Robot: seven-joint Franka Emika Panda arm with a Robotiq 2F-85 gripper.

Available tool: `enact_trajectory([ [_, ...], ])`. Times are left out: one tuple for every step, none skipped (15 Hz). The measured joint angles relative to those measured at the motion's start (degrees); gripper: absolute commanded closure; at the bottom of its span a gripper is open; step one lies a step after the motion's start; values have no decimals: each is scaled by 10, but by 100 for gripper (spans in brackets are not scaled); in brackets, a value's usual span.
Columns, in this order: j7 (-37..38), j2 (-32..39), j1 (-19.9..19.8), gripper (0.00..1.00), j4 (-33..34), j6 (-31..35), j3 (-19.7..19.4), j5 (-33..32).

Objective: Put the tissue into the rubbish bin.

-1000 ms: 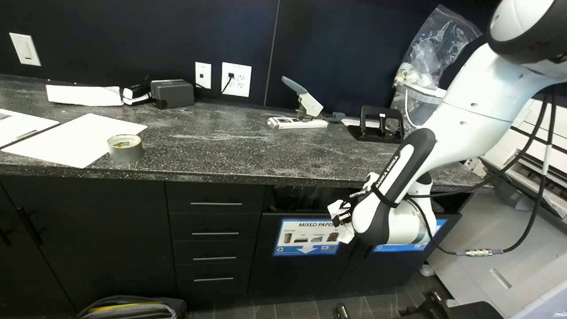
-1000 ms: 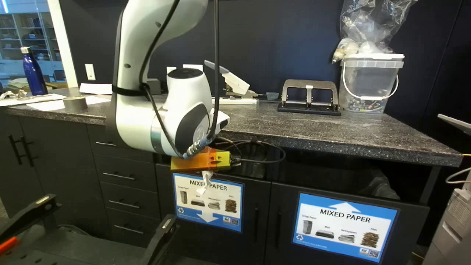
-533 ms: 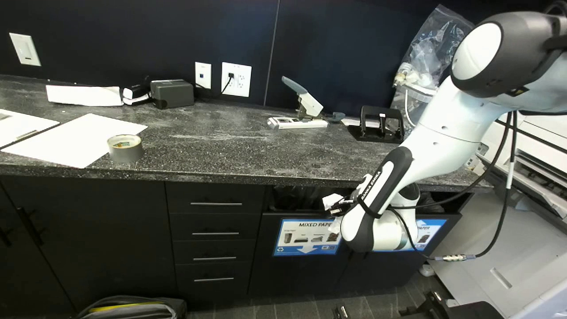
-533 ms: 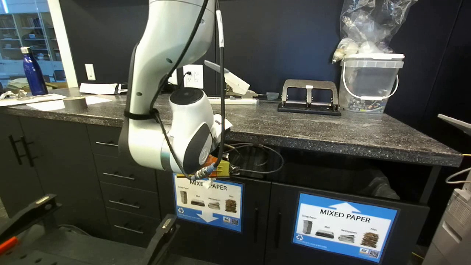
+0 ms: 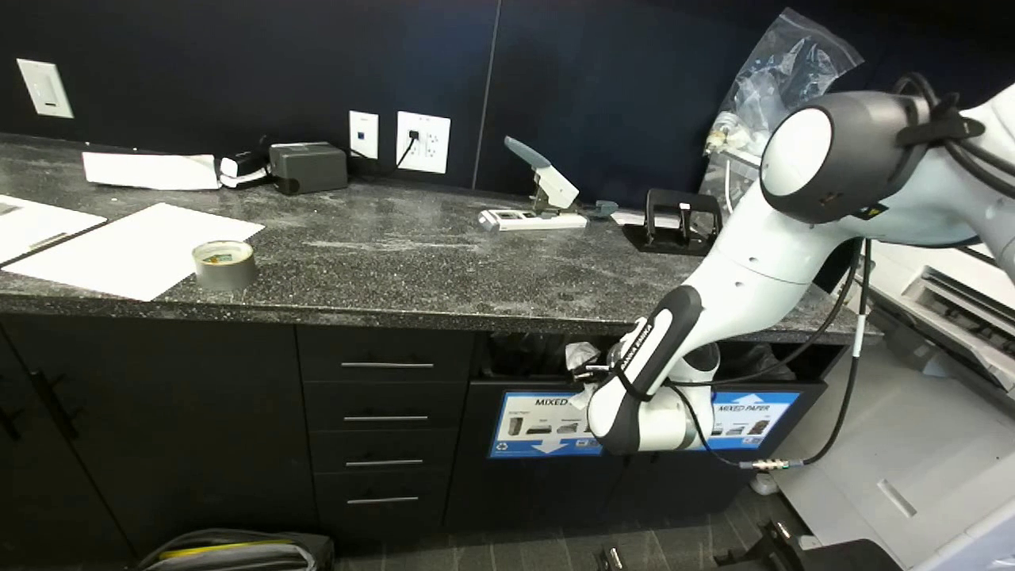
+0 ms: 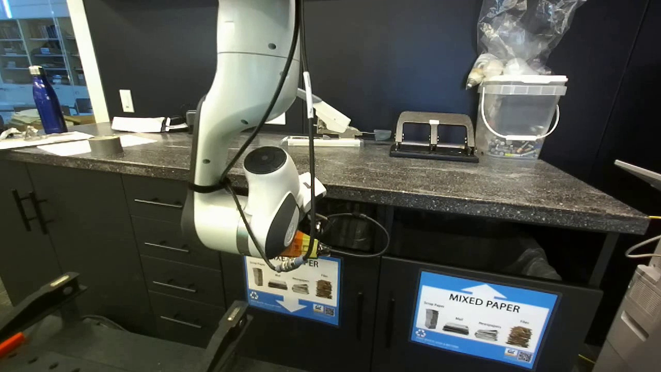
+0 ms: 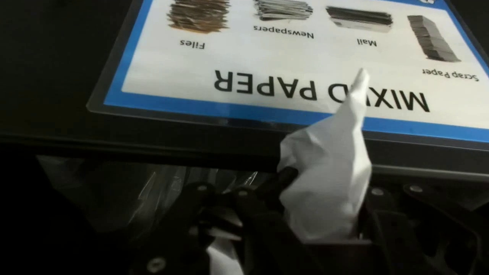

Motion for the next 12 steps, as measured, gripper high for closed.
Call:
enact_trajectory([
  [4, 8, 0, 87, 11, 2, 0, 1],
  [7, 14, 1, 87, 20, 5, 0, 2],
  [10, 19, 2, 87, 29, 7, 0, 4],
  [12, 24, 3, 87, 36, 10, 0, 6],
  [14, 28, 4, 87, 42, 12, 0, 9],
  [16, 32, 5, 88, 49, 14, 0, 12],
  [17, 37, 6, 88, 55, 16, 0, 14],
  [18, 40, 7, 88, 60, 18, 0, 17],
  [20, 43, 8, 88, 64, 20, 0, 19],
  [21, 45, 9, 88, 68, 24, 0, 23],
  [22, 48, 10, 88, 73, 28, 0, 26],
  [23, 50, 11, 89, 78, 30, 0, 28],
])
